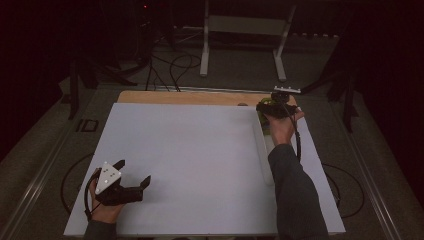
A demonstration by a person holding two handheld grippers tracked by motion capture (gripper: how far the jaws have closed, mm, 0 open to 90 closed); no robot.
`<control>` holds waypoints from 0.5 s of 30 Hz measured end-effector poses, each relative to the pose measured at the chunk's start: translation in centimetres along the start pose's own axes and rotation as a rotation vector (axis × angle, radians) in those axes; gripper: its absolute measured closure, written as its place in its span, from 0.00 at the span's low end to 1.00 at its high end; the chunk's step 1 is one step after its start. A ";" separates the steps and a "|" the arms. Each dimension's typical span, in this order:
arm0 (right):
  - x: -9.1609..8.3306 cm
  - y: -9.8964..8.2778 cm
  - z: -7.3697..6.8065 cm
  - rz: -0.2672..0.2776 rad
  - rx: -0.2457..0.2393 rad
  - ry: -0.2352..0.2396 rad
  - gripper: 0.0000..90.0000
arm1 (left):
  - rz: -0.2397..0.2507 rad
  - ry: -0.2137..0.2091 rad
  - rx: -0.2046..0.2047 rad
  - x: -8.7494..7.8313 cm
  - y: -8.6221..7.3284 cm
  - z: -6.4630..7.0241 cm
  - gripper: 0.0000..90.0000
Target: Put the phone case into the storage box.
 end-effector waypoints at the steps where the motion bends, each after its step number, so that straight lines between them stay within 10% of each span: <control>1: 0.0 0.0 0.0 0.004 0.001 -0.003 0.09 | 0.000 0.000 -0.001 0.0 0.0 0.0 0.00; 15: -0.7 0.9 0.0 0.045 0.022 0.033 0.08 | -0.001 0.000 -0.001 0.0 0.0 0.0 0.00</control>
Point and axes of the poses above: each handheld gripper's, and its own axes: x roughly forward along the jaws, y roughly out of its top, z roughly to its right, the point moved 8 cm from there along x, roughly forward along the jaws, and after that the axes turned 4 degrees about -y, right-handed, at the moved point
